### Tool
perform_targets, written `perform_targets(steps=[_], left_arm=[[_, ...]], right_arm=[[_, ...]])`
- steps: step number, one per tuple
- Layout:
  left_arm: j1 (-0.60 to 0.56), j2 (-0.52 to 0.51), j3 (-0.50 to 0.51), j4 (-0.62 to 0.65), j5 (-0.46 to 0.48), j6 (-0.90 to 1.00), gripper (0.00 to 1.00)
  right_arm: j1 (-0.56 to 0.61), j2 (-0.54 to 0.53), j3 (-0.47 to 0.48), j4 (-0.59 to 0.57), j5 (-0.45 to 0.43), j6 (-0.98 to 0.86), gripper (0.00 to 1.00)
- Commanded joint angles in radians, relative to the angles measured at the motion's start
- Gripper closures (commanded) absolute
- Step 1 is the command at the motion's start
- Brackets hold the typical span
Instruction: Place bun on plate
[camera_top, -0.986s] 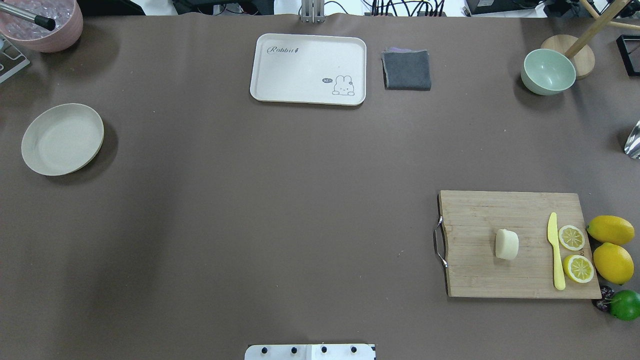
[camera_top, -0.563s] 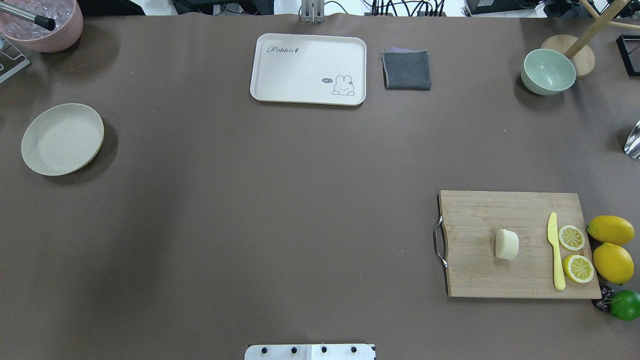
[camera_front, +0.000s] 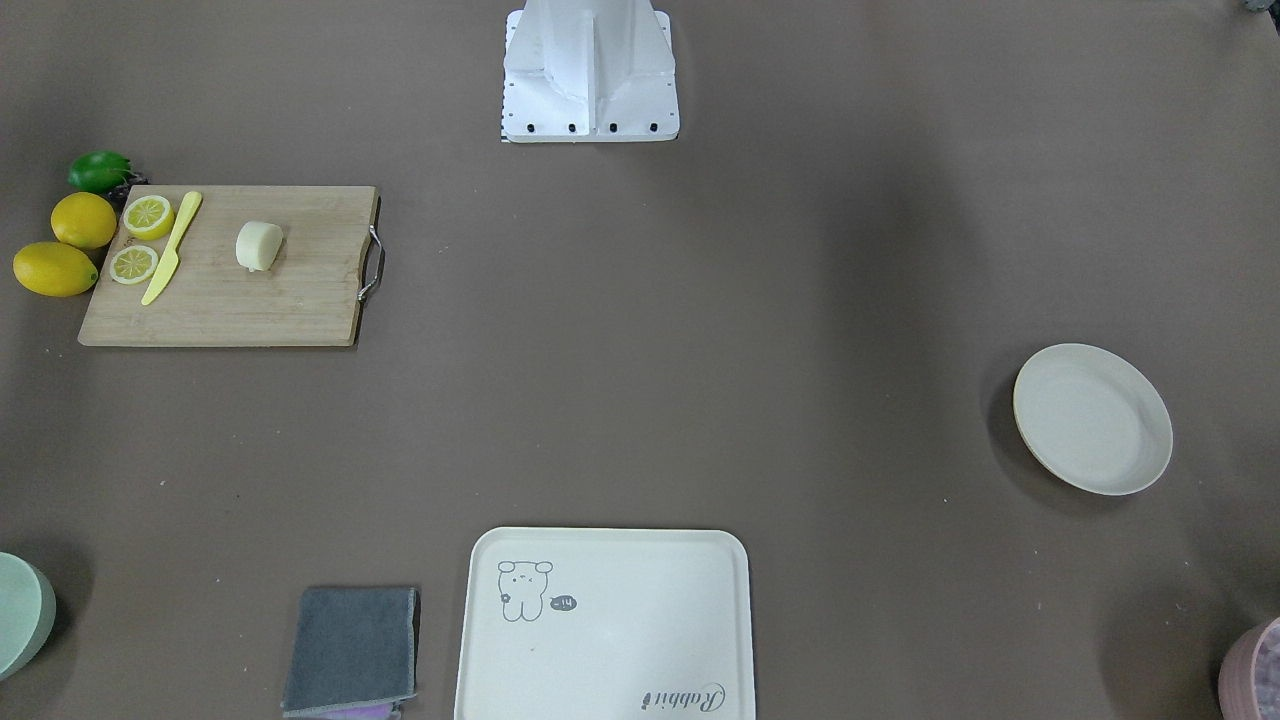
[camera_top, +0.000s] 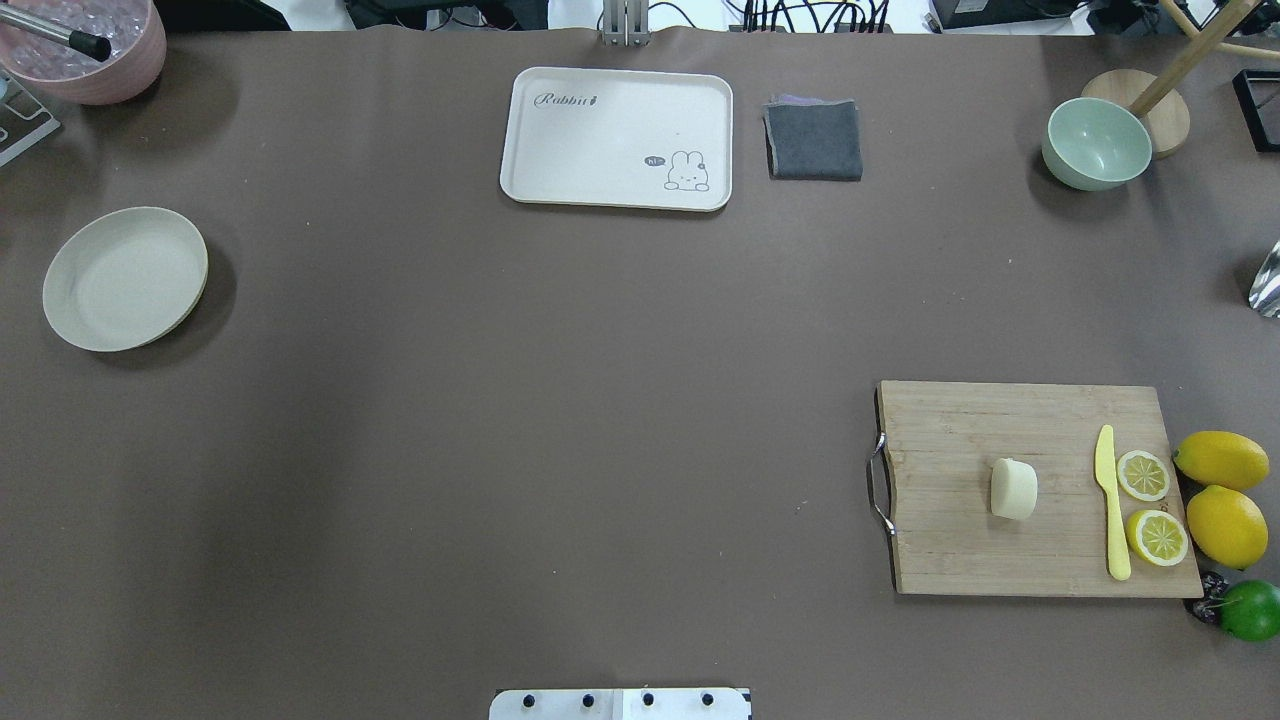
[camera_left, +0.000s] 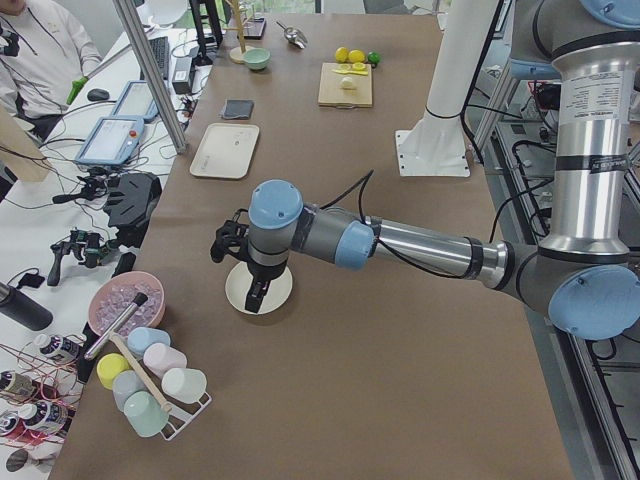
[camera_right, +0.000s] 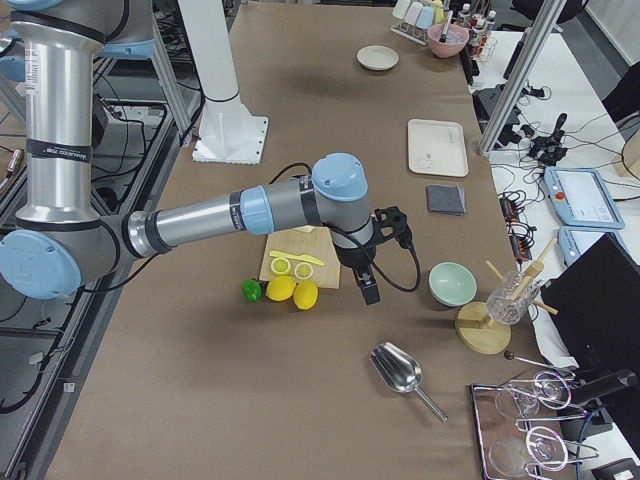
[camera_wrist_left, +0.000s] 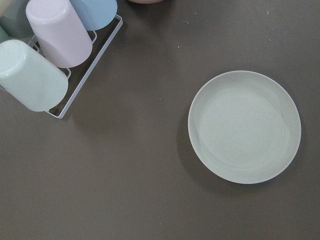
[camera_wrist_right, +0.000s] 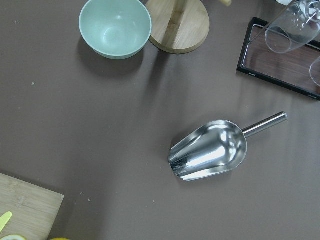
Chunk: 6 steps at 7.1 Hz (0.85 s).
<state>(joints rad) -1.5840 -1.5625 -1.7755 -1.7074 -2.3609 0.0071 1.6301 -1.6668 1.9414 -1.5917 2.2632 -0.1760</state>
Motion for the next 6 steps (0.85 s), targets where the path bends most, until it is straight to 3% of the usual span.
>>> perform_targets(steps=[1,3,5,6], left_arm=[[-0.001,-0.037,0.079,-0.046,0.014,0.002,0.02],[0.028,-0.042,0.132,-0.137,0.020,-0.002,0.02],[0.096,-0.082,0.352,-0.300,0.020,-0.025,0.03],[0.131,-0.103,0.413,-0.346,0.020,-0.091,0.03]], right_arm=[[0.004,-0.008,0.004,0.016,0.016,0.012,0.00],[-0.051,0.001,-0.001,0.067,0.042,0.103,0.00],[-0.230,0.004,-0.002,0.199,-0.012,0.380,0.00],[-0.302,0.004,-0.004,0.266,-0.039,0.494,0.00]])
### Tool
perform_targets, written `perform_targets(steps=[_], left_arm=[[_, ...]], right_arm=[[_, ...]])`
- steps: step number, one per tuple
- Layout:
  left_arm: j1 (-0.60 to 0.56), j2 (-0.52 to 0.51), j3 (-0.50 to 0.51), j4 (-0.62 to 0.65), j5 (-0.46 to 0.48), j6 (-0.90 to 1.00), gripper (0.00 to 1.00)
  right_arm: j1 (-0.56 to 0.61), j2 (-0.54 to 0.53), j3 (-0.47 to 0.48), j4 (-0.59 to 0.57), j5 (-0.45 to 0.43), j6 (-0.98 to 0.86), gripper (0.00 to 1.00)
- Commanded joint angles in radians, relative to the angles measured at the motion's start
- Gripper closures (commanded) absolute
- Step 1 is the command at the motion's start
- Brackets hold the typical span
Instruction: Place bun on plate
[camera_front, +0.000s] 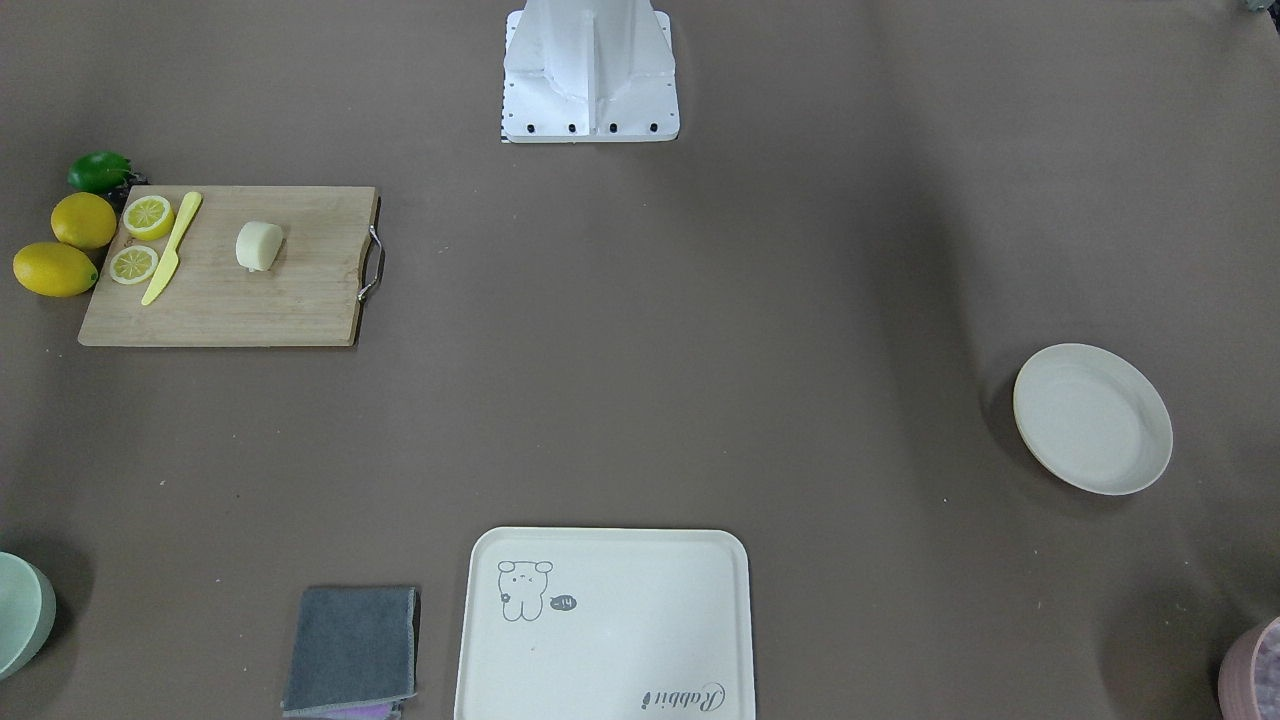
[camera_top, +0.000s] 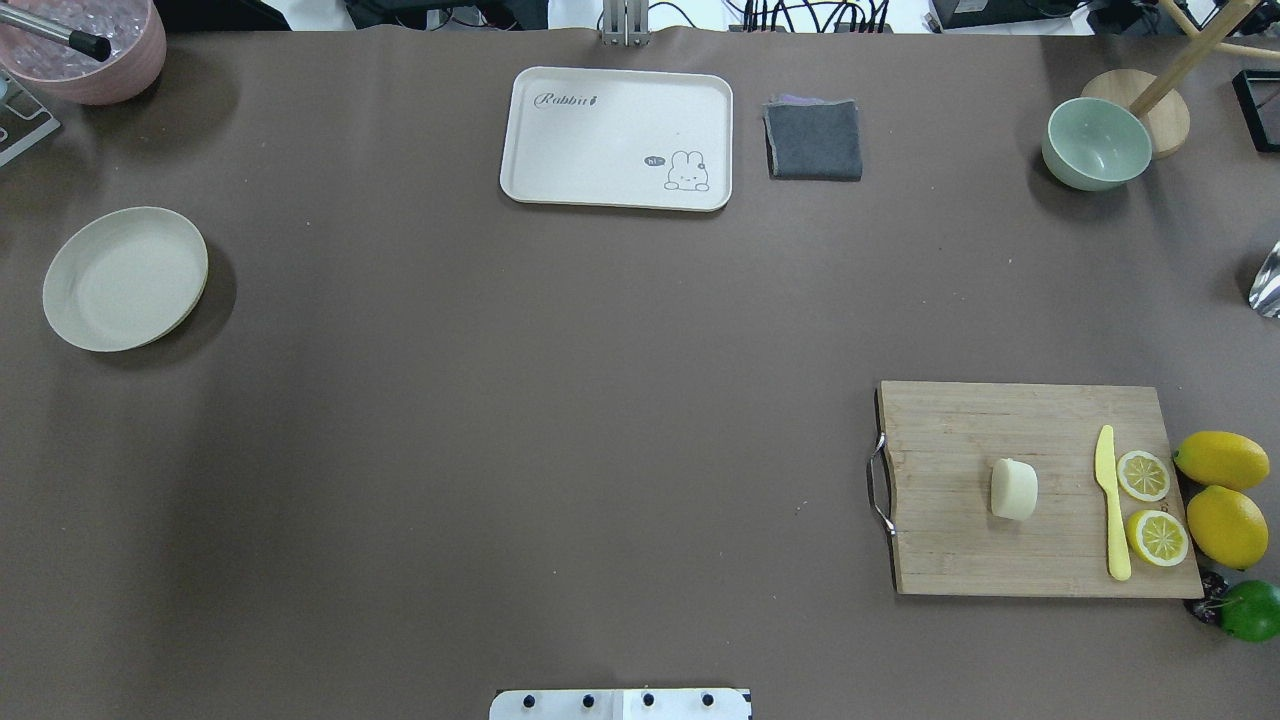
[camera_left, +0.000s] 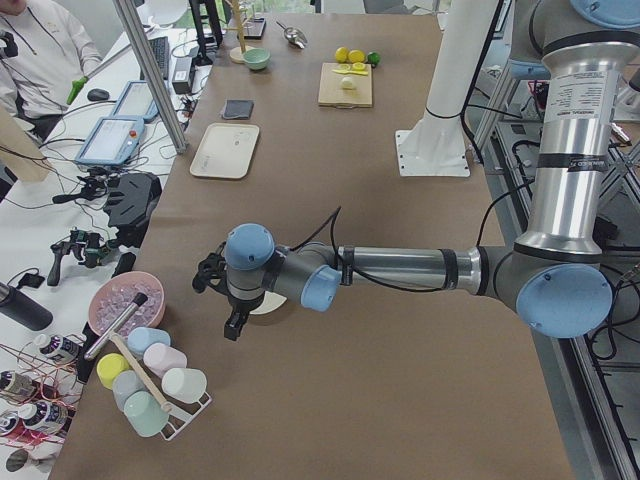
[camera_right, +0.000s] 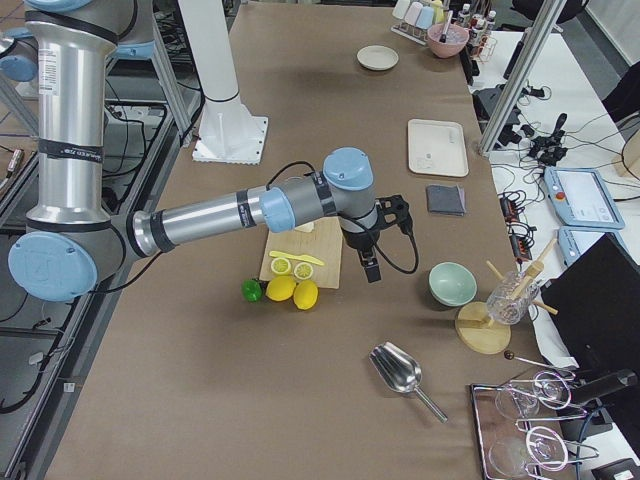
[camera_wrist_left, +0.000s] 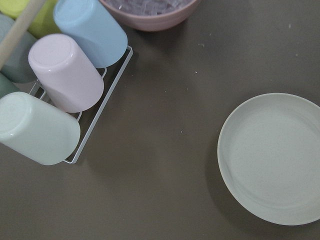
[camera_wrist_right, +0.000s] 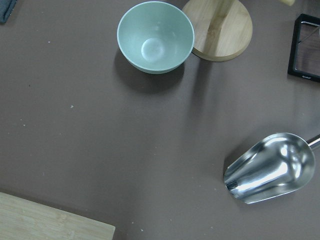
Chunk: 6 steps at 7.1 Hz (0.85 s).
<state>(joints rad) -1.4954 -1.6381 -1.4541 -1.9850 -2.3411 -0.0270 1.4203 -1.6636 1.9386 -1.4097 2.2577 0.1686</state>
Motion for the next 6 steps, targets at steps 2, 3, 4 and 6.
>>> perform_targets(steps=[2,3,4,6], left_arm=[[0.180,-0.043,0.154,-0.222,0.002,-0.250,0.03],[0.226,-0.064,0.199,-0.285,0.002,-0.325,0.03],[0.274,-0.097,0.239,-0.311,0.002,-0.367,0.03],[0.281,-0.124,0.277,-0.313,0.002,-0.398,0.05]], right_arm=[[-0.162,0.001,-0.001,0.107,-0.053,0.209,0.00],[-0.175,0.001,-0.001,0.107,-0.053,0.209,0.00],[-0.176,0.001,0.002,0.116,-0.052,0.209,0.00],[-0.176,-0.004,-0.001,0.150,-0.053,0.210,0.00]])
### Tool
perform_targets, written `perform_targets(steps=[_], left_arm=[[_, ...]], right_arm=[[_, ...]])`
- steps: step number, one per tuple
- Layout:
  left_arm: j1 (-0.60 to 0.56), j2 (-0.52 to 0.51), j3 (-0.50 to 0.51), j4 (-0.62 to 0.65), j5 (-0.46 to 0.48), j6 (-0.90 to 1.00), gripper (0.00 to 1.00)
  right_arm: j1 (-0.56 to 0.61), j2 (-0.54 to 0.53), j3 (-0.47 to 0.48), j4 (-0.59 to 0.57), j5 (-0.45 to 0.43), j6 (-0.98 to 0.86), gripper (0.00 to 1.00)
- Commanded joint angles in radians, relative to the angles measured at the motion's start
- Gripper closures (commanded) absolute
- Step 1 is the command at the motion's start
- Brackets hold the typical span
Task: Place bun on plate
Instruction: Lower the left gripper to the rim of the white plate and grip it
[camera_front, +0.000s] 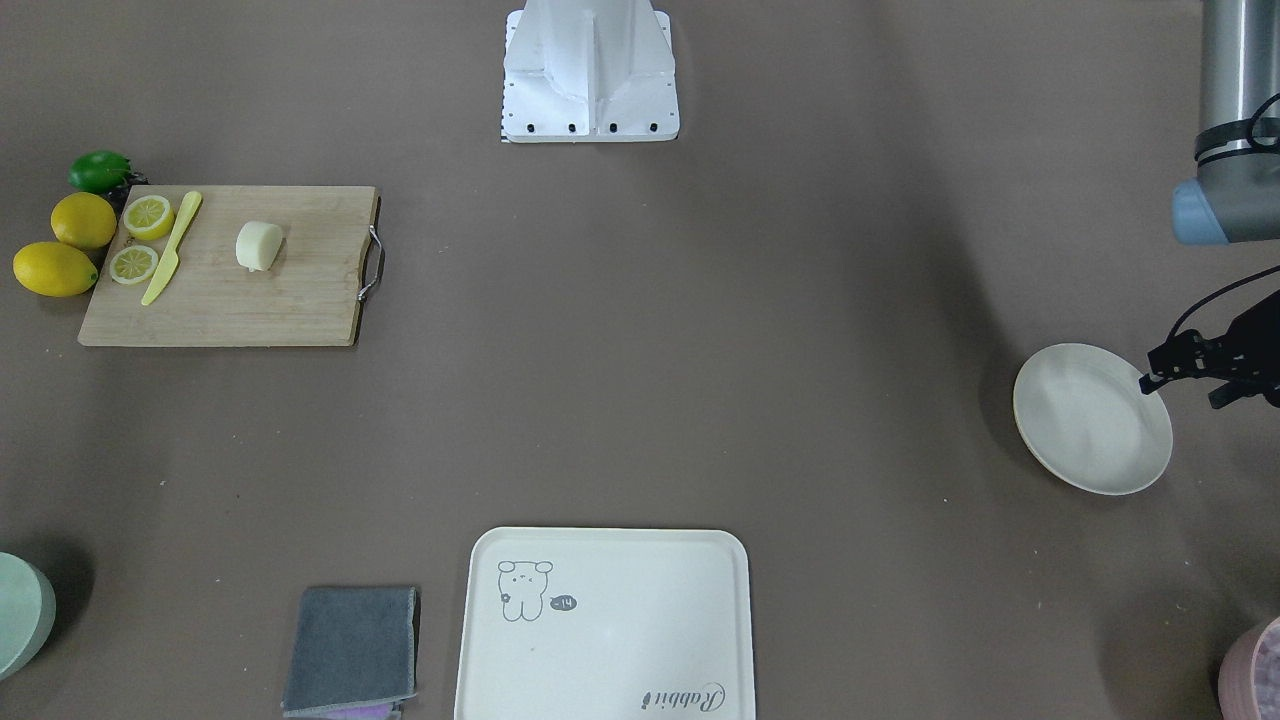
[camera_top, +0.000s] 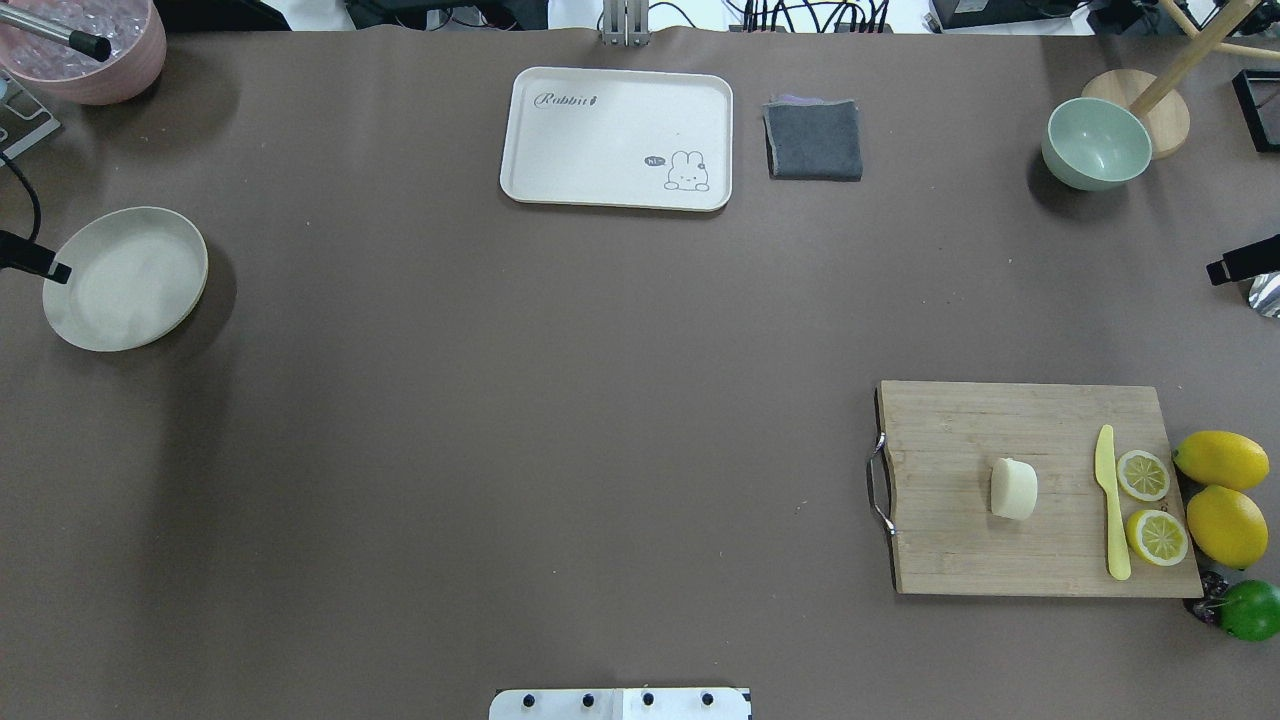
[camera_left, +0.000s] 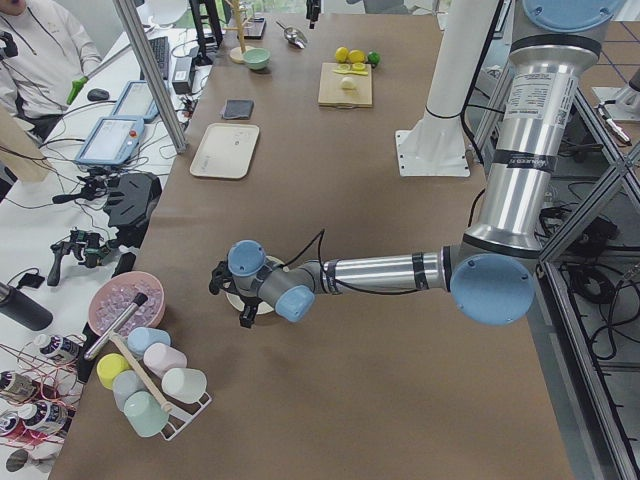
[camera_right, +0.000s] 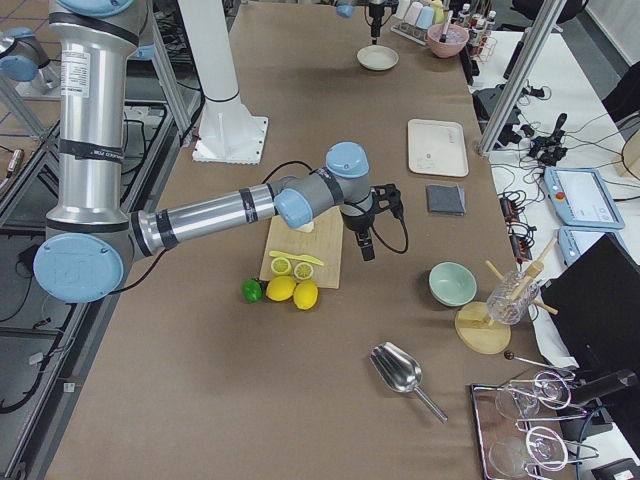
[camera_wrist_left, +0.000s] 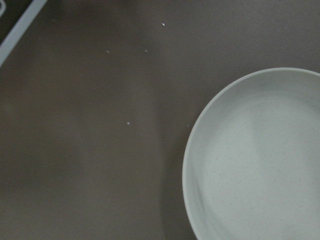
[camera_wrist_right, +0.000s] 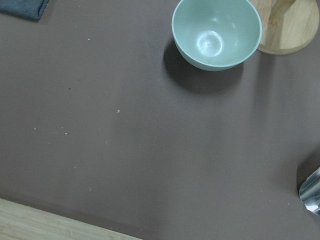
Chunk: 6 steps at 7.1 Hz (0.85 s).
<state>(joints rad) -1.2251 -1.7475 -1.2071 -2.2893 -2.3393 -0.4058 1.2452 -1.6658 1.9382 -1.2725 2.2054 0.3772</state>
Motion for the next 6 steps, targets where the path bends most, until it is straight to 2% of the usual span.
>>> perform_targets(steps=[1,2,4,6], left_arm=[[0.010,-0.015,0.040,-0.009,0.000,-0.019,0.16],[0.010,-0.015,0.050,-0.009,0.000,-0.019,0.27],[0.010,-0.017,0.066,-0.010,0.000,-0.018,0.30],[0.010,-0.033,0.092,-0.010,0.000,-0.018,0.40]], right_arm=[[-0.001,-0.003,0.001,0.013,-0.001,0.002,0.00],[-0.001,-0.005,0.001,0.013,-0.001,0.002,0.00],[0.000,-0.005,0.001,0.013,-0.003,0.002,0.00],[0.000,-0.005,0.001,0.015,-0.004,0.000,0.00]])
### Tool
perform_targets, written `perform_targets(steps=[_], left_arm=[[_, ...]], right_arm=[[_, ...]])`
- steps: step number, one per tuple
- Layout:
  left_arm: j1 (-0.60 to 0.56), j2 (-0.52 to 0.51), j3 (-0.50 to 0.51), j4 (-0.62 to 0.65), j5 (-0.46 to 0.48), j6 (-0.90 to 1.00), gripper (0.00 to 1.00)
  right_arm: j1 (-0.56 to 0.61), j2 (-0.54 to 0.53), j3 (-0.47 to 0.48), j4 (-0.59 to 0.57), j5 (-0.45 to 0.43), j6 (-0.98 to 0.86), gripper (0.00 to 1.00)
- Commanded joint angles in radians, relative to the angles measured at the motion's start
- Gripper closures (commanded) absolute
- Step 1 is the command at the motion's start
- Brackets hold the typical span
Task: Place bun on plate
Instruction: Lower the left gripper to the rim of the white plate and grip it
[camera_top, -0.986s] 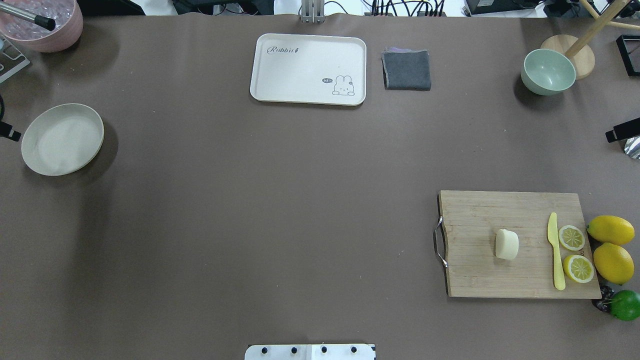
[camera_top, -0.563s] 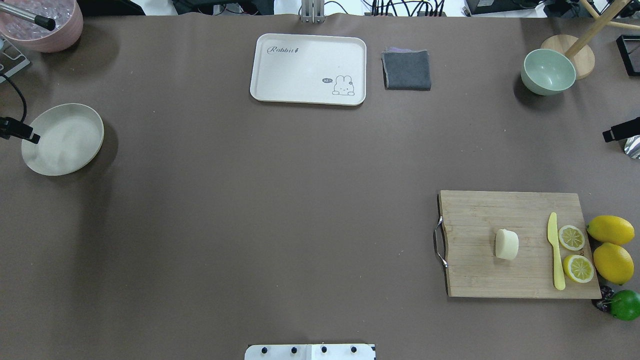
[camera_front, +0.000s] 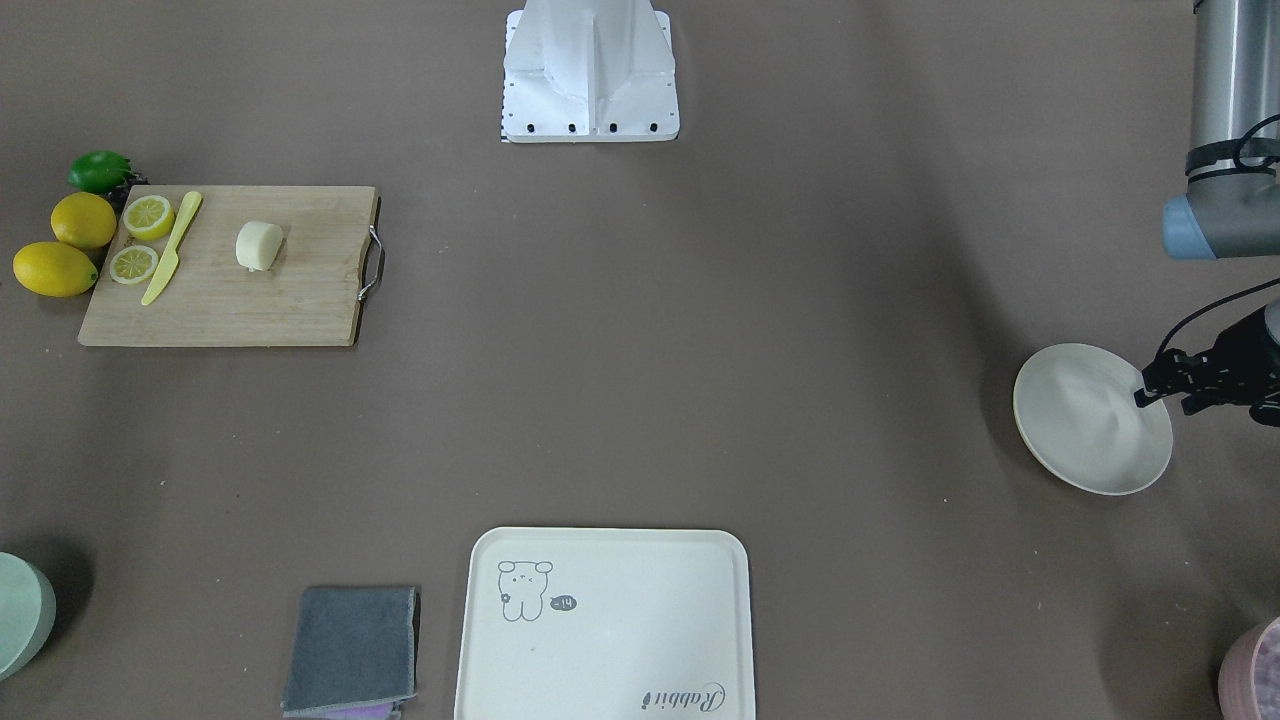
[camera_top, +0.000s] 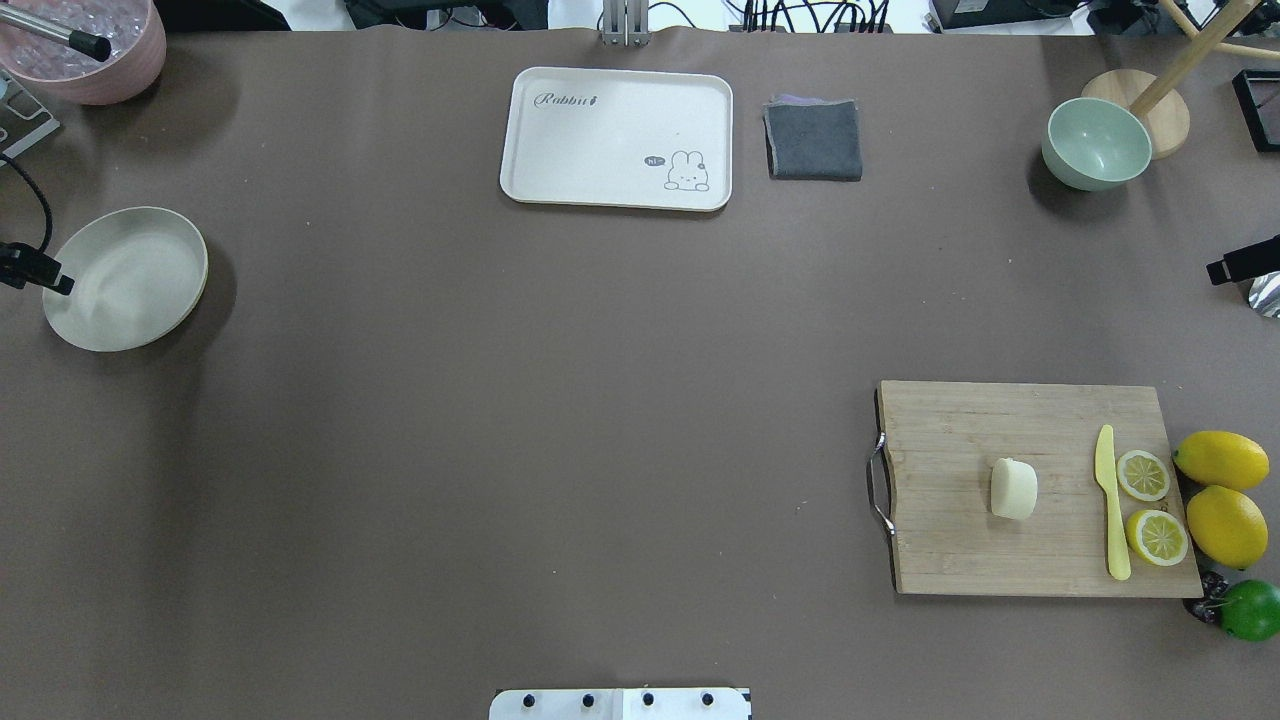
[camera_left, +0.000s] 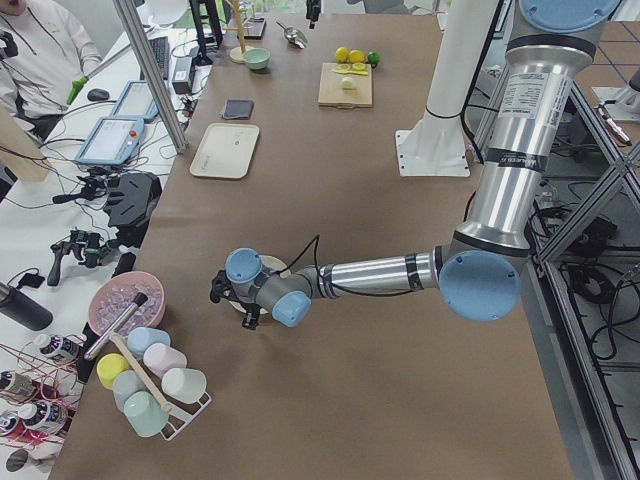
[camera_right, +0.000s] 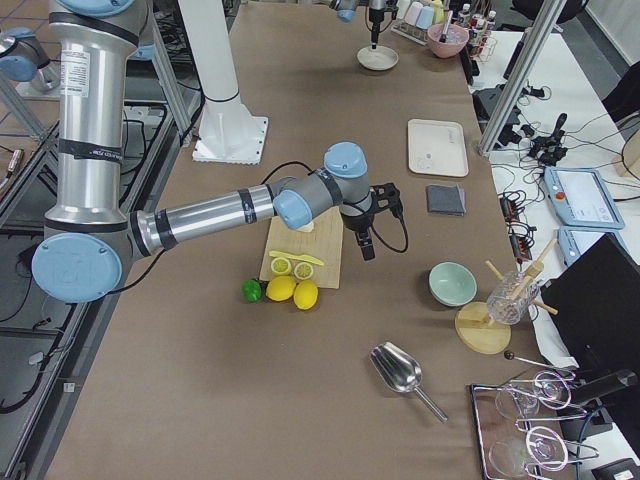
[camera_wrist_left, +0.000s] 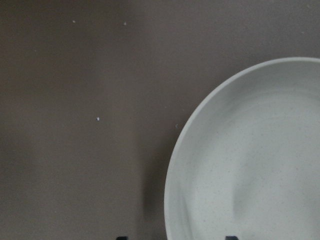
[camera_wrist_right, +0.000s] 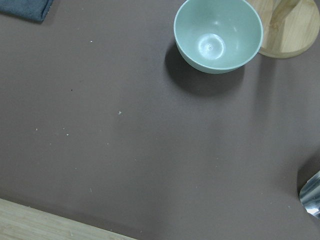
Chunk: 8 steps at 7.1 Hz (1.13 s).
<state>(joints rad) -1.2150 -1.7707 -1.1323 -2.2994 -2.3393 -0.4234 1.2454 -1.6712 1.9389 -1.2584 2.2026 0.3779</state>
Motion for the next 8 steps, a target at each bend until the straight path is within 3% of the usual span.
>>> perform_targets(steps=[1,4,6,8], left_arm=[[0.000,-0.021,0.037,0.001,0.002,0.000,0.50],[0.000,-0.026,0.042,0.001,0.002,-0.001,1.00],[-0.012,-0.065,0.008,0.001,-0.006,-0.109,1.00],[-0.009,-0.095,-0.108,-0.003,0.000,-0.301,1.00]], right_arm=[[0.000,-0.001,0.002,0.001,-0.001,-0.001,0.00],[0.000,0.002,0.006,0.001,-0.011,0.001,0.00],[0.000,0.004,0.008,-0.001,-0.011,0.001,0.00],[0.005,-0.002,0.009,-0.001,-0.011,0.001,0.00]])
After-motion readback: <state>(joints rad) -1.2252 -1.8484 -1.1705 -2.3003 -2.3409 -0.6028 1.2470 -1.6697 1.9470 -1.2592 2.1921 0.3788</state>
